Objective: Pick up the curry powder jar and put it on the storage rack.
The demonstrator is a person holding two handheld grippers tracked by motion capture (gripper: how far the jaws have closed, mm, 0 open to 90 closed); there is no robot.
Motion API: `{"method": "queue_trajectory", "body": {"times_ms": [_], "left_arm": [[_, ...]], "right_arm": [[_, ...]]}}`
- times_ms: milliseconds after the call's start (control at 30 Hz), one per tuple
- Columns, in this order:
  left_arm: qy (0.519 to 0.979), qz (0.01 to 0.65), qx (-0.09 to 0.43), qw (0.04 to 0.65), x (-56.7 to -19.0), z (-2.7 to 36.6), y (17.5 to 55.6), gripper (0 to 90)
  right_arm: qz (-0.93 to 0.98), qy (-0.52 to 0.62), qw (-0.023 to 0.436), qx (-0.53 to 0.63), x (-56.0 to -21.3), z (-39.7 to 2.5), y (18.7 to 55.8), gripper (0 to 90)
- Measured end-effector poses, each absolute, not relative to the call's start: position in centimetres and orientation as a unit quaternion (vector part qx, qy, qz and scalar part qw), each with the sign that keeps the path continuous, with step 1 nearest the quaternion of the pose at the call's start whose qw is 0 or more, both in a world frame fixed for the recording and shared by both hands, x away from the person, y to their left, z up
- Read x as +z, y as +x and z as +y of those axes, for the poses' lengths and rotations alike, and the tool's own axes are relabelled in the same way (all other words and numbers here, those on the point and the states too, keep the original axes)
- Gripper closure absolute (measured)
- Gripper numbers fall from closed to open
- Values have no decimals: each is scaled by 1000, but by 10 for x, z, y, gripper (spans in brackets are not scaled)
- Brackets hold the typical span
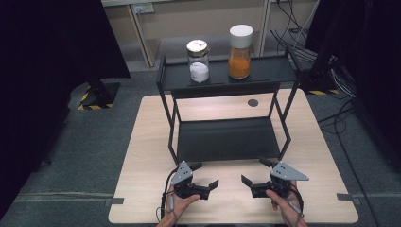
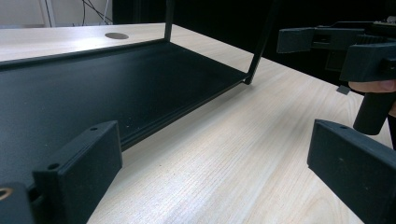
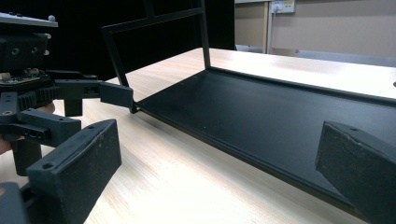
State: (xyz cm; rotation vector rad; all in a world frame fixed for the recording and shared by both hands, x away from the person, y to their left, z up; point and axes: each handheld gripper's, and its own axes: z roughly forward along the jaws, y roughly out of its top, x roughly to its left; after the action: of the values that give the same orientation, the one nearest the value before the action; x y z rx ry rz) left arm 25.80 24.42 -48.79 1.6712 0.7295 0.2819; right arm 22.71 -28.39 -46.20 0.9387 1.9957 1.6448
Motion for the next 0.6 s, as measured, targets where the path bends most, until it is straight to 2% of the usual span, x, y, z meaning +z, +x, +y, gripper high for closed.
{"method": "queue_trajectory", "body": {"times_ms": [600], "left_arm": [[721, 315, 122, 605, -488, 245, 258, 24]], "right_arm": [[710, 336, 197, 586, -462, -285, 227, 5]]}}
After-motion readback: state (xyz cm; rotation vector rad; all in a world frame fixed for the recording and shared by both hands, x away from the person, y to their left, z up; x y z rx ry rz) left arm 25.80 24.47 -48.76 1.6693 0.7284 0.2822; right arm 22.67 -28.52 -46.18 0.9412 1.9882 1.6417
